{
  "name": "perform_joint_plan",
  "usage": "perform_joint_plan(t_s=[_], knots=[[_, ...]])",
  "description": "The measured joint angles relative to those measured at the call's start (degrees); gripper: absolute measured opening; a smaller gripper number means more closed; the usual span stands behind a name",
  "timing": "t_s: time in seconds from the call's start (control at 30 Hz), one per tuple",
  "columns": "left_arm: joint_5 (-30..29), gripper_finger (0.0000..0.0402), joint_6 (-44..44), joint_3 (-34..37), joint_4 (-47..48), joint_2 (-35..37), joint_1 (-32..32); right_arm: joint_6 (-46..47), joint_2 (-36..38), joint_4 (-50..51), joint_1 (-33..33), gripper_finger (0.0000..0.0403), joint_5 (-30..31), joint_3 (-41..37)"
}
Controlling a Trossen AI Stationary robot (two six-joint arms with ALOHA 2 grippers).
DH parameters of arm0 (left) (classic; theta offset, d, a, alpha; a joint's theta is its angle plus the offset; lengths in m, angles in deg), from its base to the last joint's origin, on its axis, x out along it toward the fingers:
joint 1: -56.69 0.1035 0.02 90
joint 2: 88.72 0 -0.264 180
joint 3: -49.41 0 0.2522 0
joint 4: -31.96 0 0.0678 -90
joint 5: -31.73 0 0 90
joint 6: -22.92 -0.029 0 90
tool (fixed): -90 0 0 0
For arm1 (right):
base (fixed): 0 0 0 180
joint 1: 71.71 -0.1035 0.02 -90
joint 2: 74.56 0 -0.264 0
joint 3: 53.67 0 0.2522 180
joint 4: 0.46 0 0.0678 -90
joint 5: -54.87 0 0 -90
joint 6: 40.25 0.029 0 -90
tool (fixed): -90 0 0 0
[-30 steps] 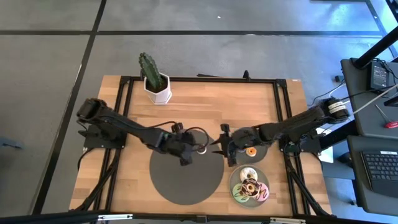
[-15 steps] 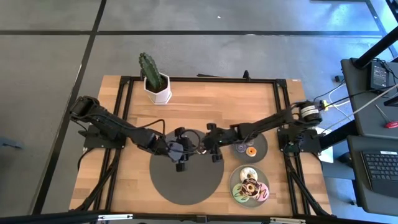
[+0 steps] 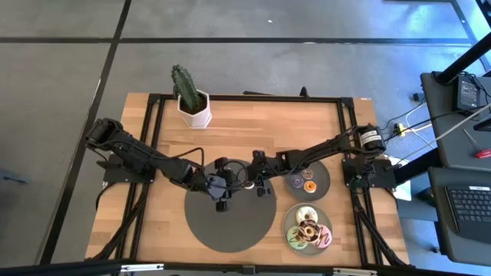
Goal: Pick & Place donuts
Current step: Put the small black donut on the dark gray plate
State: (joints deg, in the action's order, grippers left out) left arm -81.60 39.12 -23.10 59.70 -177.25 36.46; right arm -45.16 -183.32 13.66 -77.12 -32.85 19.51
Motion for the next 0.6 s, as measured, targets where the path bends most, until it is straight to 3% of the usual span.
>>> perform_joint_plan(t_s=[0.6], knots=[[0.0,0.0128,0.1,0.0,0.0,0.0,0.0,0.2,-0.9,1.1,0.0,0.0017,-1.0,0.0]])
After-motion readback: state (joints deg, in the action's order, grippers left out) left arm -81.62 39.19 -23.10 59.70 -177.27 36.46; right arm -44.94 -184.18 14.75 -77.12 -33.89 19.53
